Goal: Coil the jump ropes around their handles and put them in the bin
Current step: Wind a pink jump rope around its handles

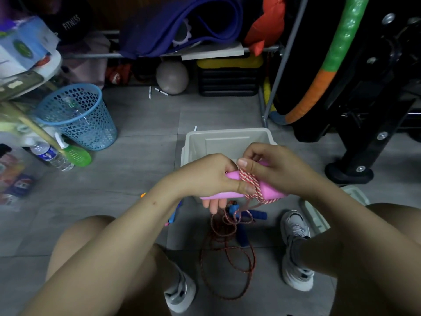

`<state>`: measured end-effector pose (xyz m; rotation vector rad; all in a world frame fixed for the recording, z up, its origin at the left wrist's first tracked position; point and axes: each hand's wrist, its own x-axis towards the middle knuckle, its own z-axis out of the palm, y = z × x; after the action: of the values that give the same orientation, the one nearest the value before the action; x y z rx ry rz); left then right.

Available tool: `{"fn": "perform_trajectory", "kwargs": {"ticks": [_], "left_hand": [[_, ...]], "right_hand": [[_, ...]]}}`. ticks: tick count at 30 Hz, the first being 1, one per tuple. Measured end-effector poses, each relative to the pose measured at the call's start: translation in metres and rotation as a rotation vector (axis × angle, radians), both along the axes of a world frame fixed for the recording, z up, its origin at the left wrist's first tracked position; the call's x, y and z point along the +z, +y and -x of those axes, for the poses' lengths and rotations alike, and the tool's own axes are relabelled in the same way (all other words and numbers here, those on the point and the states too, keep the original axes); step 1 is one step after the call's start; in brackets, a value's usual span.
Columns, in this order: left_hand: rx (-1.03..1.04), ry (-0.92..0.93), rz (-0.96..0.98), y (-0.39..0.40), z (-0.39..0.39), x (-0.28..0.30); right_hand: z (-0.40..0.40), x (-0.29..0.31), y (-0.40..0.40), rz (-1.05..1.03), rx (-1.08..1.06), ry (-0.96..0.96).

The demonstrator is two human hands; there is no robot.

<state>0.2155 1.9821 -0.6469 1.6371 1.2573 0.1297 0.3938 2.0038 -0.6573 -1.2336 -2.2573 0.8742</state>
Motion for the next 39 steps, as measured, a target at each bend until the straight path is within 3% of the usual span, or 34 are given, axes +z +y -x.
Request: {"fn": "perform_trajectory", "kwargs": {"ticks": [5, 10, 15, 19, 28, 34, 39], "left_hand": [[-0.024, 0.004, -0.036, 0.001, 0.004, 0.004], [-0.141, 0.057, -0.012, -0.003, 0.004, 0.005], [-0.133, 0.116, -0.037, -0.001, 0.014, 0.006], [-0.145, 0.130, -0.046, -0.002, 0.016, 0.004], [-0.193, 0.184, -0.063, -0.005, 0.014, 0.001], [-0.198, 0.149, -0.028, -0.006, 0.009, 0.005], [-0.234, 0.110, 0.008, -0.009, 0.002, 0.004]], "right_hand": [[-0.010, 0.009, 0.005, 0.498, 0.130, 0.359], [-0.012, 0.007, 0.013, 0.693, 0.287, 0.327], [-0.013, 0.002, 0.015, 0.671, 0.224, 0.428], [-0.015, 0.006, 0.018, 0.718, 0.265, 0.317], [-0.008, 0.007, 0.015, 0.556, 0.197, 0.178], [-0.004, 0.006, 0.015, 0.497, 0.132, 0.346], [0.002, -0.002, 0.016, 0.663, 0.037, 0.530]]}}
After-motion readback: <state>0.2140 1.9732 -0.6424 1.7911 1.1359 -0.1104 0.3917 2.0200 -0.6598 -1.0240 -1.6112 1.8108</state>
